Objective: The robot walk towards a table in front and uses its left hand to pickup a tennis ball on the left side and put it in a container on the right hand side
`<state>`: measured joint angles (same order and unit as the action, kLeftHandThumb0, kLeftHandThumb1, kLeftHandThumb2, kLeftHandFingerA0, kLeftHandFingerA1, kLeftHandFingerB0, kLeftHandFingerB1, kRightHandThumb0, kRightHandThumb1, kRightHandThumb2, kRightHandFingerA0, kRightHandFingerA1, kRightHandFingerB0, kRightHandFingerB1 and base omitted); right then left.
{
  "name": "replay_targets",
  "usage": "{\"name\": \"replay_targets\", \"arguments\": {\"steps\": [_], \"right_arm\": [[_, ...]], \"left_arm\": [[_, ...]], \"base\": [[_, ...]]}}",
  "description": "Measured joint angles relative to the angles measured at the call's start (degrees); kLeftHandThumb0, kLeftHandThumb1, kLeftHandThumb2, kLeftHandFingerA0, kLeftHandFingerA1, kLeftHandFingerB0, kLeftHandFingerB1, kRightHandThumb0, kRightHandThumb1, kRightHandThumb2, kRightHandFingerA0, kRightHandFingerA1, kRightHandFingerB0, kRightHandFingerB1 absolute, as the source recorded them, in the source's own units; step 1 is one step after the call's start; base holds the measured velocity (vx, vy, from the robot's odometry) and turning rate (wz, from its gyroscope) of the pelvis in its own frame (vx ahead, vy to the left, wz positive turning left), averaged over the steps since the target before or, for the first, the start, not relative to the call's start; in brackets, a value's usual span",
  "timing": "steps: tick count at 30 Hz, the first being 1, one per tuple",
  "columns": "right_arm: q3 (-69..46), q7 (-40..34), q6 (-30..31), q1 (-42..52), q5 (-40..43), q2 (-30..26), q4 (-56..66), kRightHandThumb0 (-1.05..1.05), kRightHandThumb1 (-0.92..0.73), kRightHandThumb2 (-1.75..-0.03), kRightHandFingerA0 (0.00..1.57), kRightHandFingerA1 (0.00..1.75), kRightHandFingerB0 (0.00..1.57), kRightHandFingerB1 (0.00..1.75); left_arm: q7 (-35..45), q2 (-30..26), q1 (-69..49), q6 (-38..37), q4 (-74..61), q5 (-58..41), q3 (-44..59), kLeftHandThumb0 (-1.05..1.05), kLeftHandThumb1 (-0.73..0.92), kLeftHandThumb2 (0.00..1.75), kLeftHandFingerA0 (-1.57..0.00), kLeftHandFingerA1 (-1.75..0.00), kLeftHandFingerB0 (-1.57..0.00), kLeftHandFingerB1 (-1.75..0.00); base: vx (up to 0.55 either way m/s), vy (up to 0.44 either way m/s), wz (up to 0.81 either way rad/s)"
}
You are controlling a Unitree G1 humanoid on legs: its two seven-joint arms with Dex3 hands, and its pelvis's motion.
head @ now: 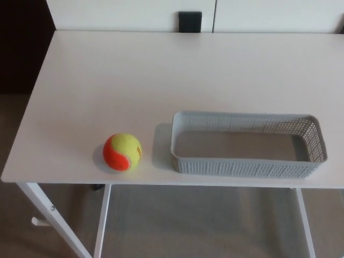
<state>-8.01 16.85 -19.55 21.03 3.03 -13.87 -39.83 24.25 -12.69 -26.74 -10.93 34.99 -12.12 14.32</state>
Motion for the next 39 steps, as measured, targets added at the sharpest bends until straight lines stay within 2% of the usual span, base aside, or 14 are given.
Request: {"name": "replay_targets", "arguments": {"steps": [3, 10, 11, 13, 14, 18, 19, 20, 21, 25, 32, 39], "right_arm": [[0.18, -0.01, 0.08, 0.03, -0.17, -0.03, 0.01, -0.29, -0.60, -0.58, 0.66, 0.48, 0.48, 0.41], [0.21, 0.03, 0.12, 0.11, -0.23, 0.03, -0.06, -0.27, -0.60, -0.58, 0.68, 0.49, 0.49, 0.41], [0.20, 0.04, 0.12, 0.04, -0.23, 0.03, -0.10, -0.28, -0.60, -0.58, 0.66, 0.49, 0.48, 0.41], [0.21, 0.04, 0.12, -0.05, -0.24, 0.04, -0.13, -0.28, -0.60, -0.58, 0.66, 0.49, 0.48, 0.41], [0.20, 0.04, 0.12, -0.10, -0.24, 0.03, -0.13, -0.27, -0.60, -0.57, 0.65, 0.49, 0.48, 0.42], [0.21, 0.05, 0.12, -0.50, -0.24, 0.07, -0.16, -0.27, -0.59, -0.57, 0.65, 0.48, 0.49, 0.41], [0.21, 0.05, 0.12, -0.54, -0.24, 0.07, -0.16, -0.26, -0.60, -0.58, 0.67, 0.49, 0.49, 0.42], [0.21, 0.05, 0.12, -0.66, -0.24, 0.08, -0.17, -0.26, -0.60, -0.58, 0.67, 0.49, 0.49, 0.42], [0.22, 0.05, 0.12, -0.70, -0.24, 0.08, -0.17, -0.26, -0.61, -0.58, 0.66, 0.48, 0.48, 0.41], [0.22, 0.05, 0.13, -0.83, -0.24, 0.10, -0.16, -0.27, -0.60, -0.58, 0.67, 0.48, 0.49, 0.41], [0.22, 0.05, 0.33, -1.06, -0.24, 0.11, 0.03, -0.27, -0.59, -0.57, 0.70, 0.49, 0.51, 0.42], [0.16, 0.14, 0.81, -2.28, -0.17, 0.10, -0.12, -0.27, -0.60, -0.58, 0.68, 0.49, 0.50, 0.42]], "left_arm": [[0.31, 0.05, -0.48, -0.03, -0.74, -0.10, -0.02, -0.11, 0.53, 0.55, -0.41, -0.38, -0.35, -0.33], [2.07, 2.38, -9.04, 0.52, -17.84, -1.03, -4.06, -0.16, 0.51, 0.55, -0.48, -0.39, -0.31, -0.32], [2.46, 2.48, -10.59, 0.54, -20.82, -1.41, -4.89, -0.16, 0.36, 0.84, -0.37, -0.57, -0.16, -0.49], [3.08, 2.51, -12.83, 0.52, -25.46, -1.89, -6.14, -0.16, 0.36, 0.84, -0.37, -0.57, -0.16, -0.49], [3.34, 2.50, -13.70, 0.47, -27.32, -2.07, -6.61, -0.24, 0.59, 0.58, -0.34, -0.37, -0.21, -0.29], [4.49, 1.78, -17.75, 0.43, -38.06, -3.06, -8.03, -0.22, 0.58, 0.57, -0.33, -0.38, -0.20, -0.29], [4.57, 1.68, -18.01, 0.42, -39.10, -3.18, -8.06, -0.34, 0.49, 0.64, -0.32, -0.42, -0.22, -0.37], [4.73, 1.37, -18.89, 0.43, -42.33, -3.60, -8.11, -0.34, 0.49, 0.64, -0.32, -0.42, -0.22, -0.37], [4.83, 1.19, -19.51, 0.41, -45.11, -3.92, -8.04, -0.26, 0.55, 0.56, -0.32, -0.38, -0.22, -0.30], [4.80, 0.85, -20.36, 0.41, -53.25, -4.69, -7.28, -0.26, 0.53, 0.56, -0.32, -0.37, -0.23, -0.30], [3.46, -2.59, -15.44, 0.46, -67.18, -5.83, -3.64, -0.19, 0.53, 0.56, -0.29, -0.41, -0.22, -0.29], [0.17, -8.68, 3.19, 2.26, -80.93, -7.02, 1.26, -0.24, 0.53, 0.56, -0.29, -0.39, -0.20, -0.28]], "base": [[0.00, 0.000, 0.00], [0.00, 0.000, 0.00], [0.00, 0.000, 0.00], [0.00, 0.000, 0.00], [0.00, 0.000, 0.00], [0.00, 0.000, 0.00], [0.00, 0.000, 0.00], [0.00, 0.000, 0.00], [0.00, 0.000, 0.00], [0.00, 0.000, 0.00], [0.00, 0.000, 0.00], [0.00, 0.000, 0.00]]}}
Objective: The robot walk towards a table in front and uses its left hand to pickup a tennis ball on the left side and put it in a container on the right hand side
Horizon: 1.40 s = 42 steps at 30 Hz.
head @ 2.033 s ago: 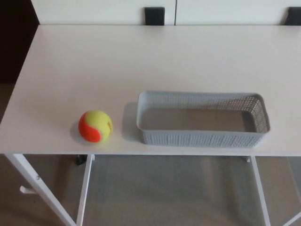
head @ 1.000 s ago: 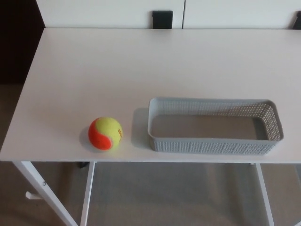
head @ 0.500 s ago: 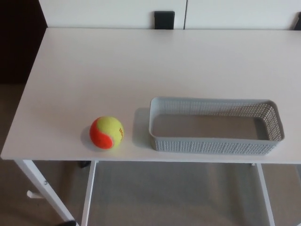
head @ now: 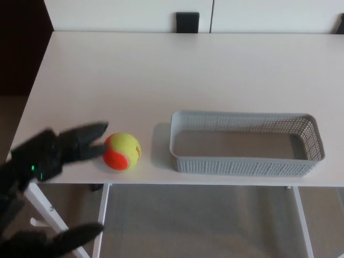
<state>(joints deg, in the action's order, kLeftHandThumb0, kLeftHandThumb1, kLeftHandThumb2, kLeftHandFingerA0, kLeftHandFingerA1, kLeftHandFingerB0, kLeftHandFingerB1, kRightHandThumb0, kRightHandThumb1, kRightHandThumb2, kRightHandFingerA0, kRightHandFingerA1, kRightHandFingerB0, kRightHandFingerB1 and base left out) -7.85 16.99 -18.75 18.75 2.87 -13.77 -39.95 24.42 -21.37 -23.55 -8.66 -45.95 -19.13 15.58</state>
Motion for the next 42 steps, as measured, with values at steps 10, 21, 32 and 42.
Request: {"name": "replay_targets", "arguments": {"steps": [10, 21, 32, 42], "right_arm": [[-0.26, -0.31, 1.89, -0.77, -0.05, -0.15, 2.23, -0.24, -0.61, -0.58, 0.70, 0.50, 0.53, 0.43], [-0.25, -0.34, 3.74, -1.06, -0.07, -0.14, 3.18, -0.24, -0.60, -0.57, 0.71, 0.51, 0.55, 0.44], [-0.09, -0.33, 4.00, -1.34, -0.14, -0.15, 3.47, -0.25, -0.60, -0.58, 0.70, 0.51, 0.54, 0.44], [0.01, -0.33, 4.86, -0.92, -0.21, -0.50, 5.32, -0.26, -0.61, -0.58, 0.70, 0.50, 0.54, 0.43]], "left_arm": [[-5.22, -1.97, 23.48, 7.04, -1.27, 3.88, -3.06, -0.22, 0.31, 0.86, -0.09, -0.53, -0.09, -0.51], [-5.86, -4.83, 32.22, 10.88, 13.40, 14.47, -13.41, -0.35, 0.38, 0.55, -0.08, -0.27, -0.11, -0.25], [-6.93, -6.00, 33.77, 13.36, 26.17, 24.62, -22.71, -0.54, 0.34, 0.76, 0.00, -0.24, -0.04, -0.22], [-9.79, -5.68, 33.99, 13.92, 38.76, 33.85, -28.50, -0.52, 0.36, 0.65, -0.07, -0.35, -0.11, -0.28]], "base": [[0.00, 0.000, 0.00], [0.00, 0.000, 0.00], [0.00, 0.000, 0.00], [0.00, 0.000, 0.00]]}}
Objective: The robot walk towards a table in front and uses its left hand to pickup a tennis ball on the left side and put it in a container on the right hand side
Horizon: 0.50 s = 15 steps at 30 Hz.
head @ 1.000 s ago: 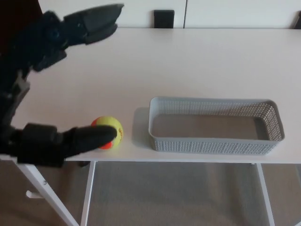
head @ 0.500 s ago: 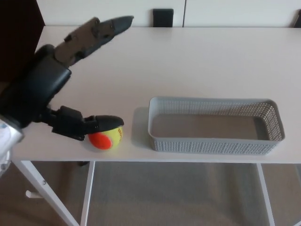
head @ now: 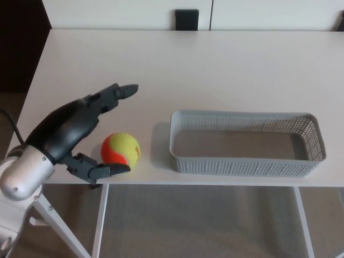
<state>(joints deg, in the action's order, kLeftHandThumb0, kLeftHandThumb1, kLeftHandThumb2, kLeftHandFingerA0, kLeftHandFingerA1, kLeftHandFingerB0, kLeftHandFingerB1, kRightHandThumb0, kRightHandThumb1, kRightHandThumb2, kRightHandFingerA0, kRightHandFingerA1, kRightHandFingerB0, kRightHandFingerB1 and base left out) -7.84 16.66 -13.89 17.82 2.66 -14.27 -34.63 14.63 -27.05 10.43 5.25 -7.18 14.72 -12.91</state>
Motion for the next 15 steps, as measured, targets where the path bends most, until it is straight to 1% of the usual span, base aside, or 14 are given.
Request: {"name": "replay_targets", "arguments": {"steps": [2, 3, 4, 15], "right_arm": [[0.10, -0.01, 0.30, 0.08, -0.07, -0.12, 0.28, -0.26, -0.61, -0.58, 0.70, 0.50, 0.54, 0.43], [0.14, -0.01, 0.39, 0.11, -0.09, -0.14, 0.37, -0.27, -0.60, -0.58, 0.70, 0.50, 0.54, 0.43], [0.18, -0.03, 0.47, 0.12, -0.11, -0.16, 0.44, -0.26, -0.61, -0.58, 0.70, 0.50, 0.53, 0.43], [0.74, -0.17, 1.13, 0.55, -0.41, -0.24, 1.65, -0.26, -0.61, -0.58, 0.70, 0.50, 0.53, 0.43]], "left_arm": [[-1.10, 0.59, -0.04, -0.02, 2.07, 1.46, -0.17, -0.52, 0.36, 0.65, -0.07, -0.35, -0.11, -0.28], [-1.54, 0.94, -0.07, -0.02, 2.81, 2.08, -0.23, -0.53, 0.37, 0.55, -0.11, -0.33, -0.14, -0.28], [-1.93, 1.23, -0.09, -0.06, 3.42, 2.54, -0.29, -0.29, 0.16, 0.78, -0.02, -0.49, 0.00, -0.47], [-4.80, 4.16, -0.72, -0.34, 7.47, 6.45, -1.94, -0.27, 0.17, 0.78, -0.01, -0.49, 0.00, -0.47]], "base": [[0.00, 0.000, 0.00], [0.00, 0.000, 0.00], [0.00, 0.000, 0.00], [0.00, 0.000, 0.00]]}}
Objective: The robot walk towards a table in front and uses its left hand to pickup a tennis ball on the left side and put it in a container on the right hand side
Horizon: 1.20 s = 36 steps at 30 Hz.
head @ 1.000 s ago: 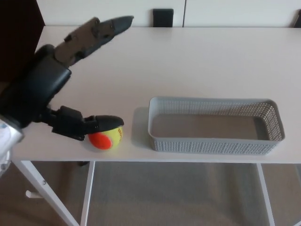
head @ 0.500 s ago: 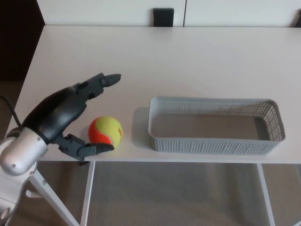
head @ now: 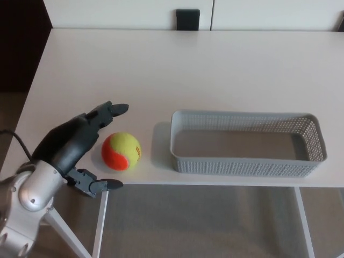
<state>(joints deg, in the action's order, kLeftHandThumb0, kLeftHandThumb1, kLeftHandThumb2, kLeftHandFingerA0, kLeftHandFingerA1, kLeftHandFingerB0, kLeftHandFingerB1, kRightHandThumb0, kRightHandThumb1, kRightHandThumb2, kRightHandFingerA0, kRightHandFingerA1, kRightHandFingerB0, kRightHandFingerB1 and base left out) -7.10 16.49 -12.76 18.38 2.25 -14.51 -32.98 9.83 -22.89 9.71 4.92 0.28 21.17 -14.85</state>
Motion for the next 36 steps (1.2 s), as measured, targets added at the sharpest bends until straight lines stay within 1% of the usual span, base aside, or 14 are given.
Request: {"name": "replay_targets", "arguments": {"steps": [1, 2, 3, 4, 7, 9, 10, 11, 15, 22, 27, 33, 36], "right_arm": [[0.02, 0.00, 0.03, -0.03, 0.00, 0.00, 0.05, -0.26, -0.61, -0.58, 0.70, 0.50, 0.53, 0.43], [0.04, -0.02, 0.09, -0.04, -0.01, 0.00, 0.18, -0.24, -0.61, -0.58, 0.71, 0.50, 0.53, 0.44], [0.04, -0.06, 0.21, -0.04, -0.01, 0.00, 0.43, -0.24, -0.61, -0.58, 0.71, 0.50, 0.53, 0.44], [0.04, -0.10, 0.34, -0.02, 0.00, 0.01, 0.70, -0.25, -0.62, -0.58, 0.68, 0.51, 0.52, 0.44], [0.05, -0.16, 0.52, 0.20, 0.01, 0.01, 1.78, -0.25, -0.62, -0.58, 0.68, 0.50, 0.51, 0.44], [0.08, -0.17, 0.59, 0.28, 0.01, 0.01, 2.29, -0.24, -0.62, -0.58, 0.68, 0.50, 0.52, 0.43], [0.08, -0.17, 0.68, 0.22, 0.01, 0.01, 2.29, -0.24, -0.62, -0.58, 0.68, 0.50, 0.52, 0.43], [0.09, -0.18, 0.77, 0.13, 0.01, 0.01, 2.29, -0.25, -0.62, -0.58, 0.69, 0.50, 0.52, 0.43], [0.11, -0.43, 1.08, -0.42, -0.06, 0.00, 2.18, -0.25, -0.62, -0.58, 0.69, 0.49, 0.53, 0.43], [0.10, -0.49, 1.93, -0.41, -0.01, 0.00, 2.53, -0.25, -0.63, -0.58, 0.68, 0.48, 0.52, 0.43], [0.06, -0.52, 2.20, -0.23, 0.02, 0.00, 3.06, -0.25, -0.63, -0.58, 0.71, 0.49, 0.54, 0.43], [0.01, -0.60, 2.34, -0.20, 0.03, 0.00, 3.29, -0.24, -0.63, -0.58, 0.68, 0.49, 0.52, 0.43], [-0.04, -0.60, 2.42, -0.18, 0.07, 0.00, 3.38, -0.26, -0.63, -0.58, 0.68, 0.48, 0.53, 0.42]], "left_arm": [[-0.14, 0.20, -0.07, -0.02, 0.08, 0.16, 0.00, -0.27, 0.17, 0.78, -0.01, -0.49, 0.00, -0.47], [-0.29, 0.39, -0.17, -0.05, 0.10, 0.33, 0.00, -0.44, 0.37, 0.52, -0.20, -0.32, -0.15, -0.27], [-0.50, 0.63, -0.29, -0.12, 0.14, 0.53, 0.01, -0.44, 0.37, 0.52, -0.20, -0.32, -0.15, -0.27], [-0.72, 0.82, -0.39, -0.28, 0.20, 0.59, 0.03, -0.45, 0.35, 0.59, -0.18, -0.37, -0.13, -0.31], [-1.41, 1.91, -0.69, -1.04, 0.71, 0.62, 0.03, -0.45, 0.35, 0.59, -0.20, -0.37, -0.13, -0.31], [-1.98, 2.89, -0.97, -1.45, 0.87, 0.70, 0.03, -0.43, 0.35, 0.59, -0.26, -0.41, -0.14, -0.32], [-2.25, 3.15, -0.98, -1.58, 0.96, 0.76, 0.04, -0.43, 0.35, 0.59, -0.26, -0.41, -0.14, -0.32], [-2.51, 3.39, -0.98, -1.76, 1.15, 0.83, 0.09, -0.44, 0.35, 0.59, -0.31, -0.42, -0.16, -0.32], [-4.25, 5.29, -1.02, -2.12, 1.80, 1.39, 0.11, -0.42, 0.35, 0.59, -0.28, -0.43, -0.15, -0.32], [-6.25, 6.79, -1.52, -2.11, 1.90, 2.92, 0.11, -0.42, 0.36, 0.60, -0.32, -0.44, -0.17, -0.33], [-7.39, 7.30, -1.82, -2.11, 2.06, 3.64, 0.11, -0.40, 0.36, 0.59, -0.32, -0.44, -0.19, -0.33], [-8.64, 7.59, -1.89, -2.15, 2.65, 4.54, 0.11, -0.42, 0.36, 0.60, -0.34, -0.45, -0.20, -0.34], [-9.10, 7.77, -1.98, -2.16, 2.71, 4.84, 0.17, -0.41, 0.37, 0.60, -0.32, -0.44, -0.20, -0.34]], "base": [[0.00, 0.000, 0.00], [0.00, 0.000, 0.00], [0.00, 0.000, 0.00], [0.00, 0.000, 0.00], [0.00, 0.000, 0.00], [0.00, 0.000, 0.00], [0.00, 0.000, 0.00], [0.00, 0.000, 0.00], [0.00, 0.000, 0.00], [0.00, 0.000, 0.00], [0.00, 0.000, 0.00], [0.00, 0.000, 0.00], [0.00, 0.000, 0.00]]}}
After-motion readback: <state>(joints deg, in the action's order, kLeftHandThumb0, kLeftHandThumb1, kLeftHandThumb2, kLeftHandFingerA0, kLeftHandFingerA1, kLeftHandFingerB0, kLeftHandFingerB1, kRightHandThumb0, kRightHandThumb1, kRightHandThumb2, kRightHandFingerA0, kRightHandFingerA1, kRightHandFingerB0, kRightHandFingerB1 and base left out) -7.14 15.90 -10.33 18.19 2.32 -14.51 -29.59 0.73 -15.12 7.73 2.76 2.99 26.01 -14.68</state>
